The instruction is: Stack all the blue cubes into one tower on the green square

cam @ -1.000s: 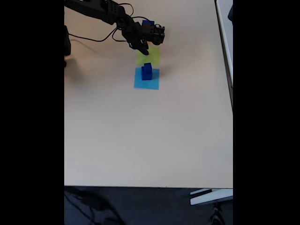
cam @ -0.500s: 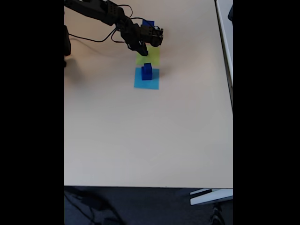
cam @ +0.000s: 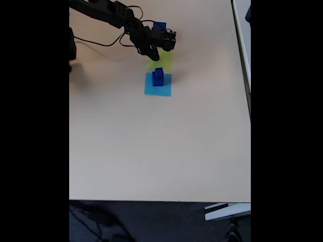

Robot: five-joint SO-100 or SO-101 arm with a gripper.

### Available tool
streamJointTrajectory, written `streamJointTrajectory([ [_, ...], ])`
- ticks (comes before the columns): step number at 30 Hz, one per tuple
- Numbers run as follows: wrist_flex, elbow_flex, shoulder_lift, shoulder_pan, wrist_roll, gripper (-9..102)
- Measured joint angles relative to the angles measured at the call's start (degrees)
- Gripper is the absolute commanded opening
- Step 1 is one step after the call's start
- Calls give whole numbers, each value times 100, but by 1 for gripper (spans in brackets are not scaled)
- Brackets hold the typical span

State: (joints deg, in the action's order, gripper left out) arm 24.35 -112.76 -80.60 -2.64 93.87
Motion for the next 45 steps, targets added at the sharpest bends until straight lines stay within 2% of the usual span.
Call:
streamJointTrajectory([
  [33, -35, 0, 9, 70, -79, 0],
  [45, 1090, 949, 9, 237, -571, 0],
])
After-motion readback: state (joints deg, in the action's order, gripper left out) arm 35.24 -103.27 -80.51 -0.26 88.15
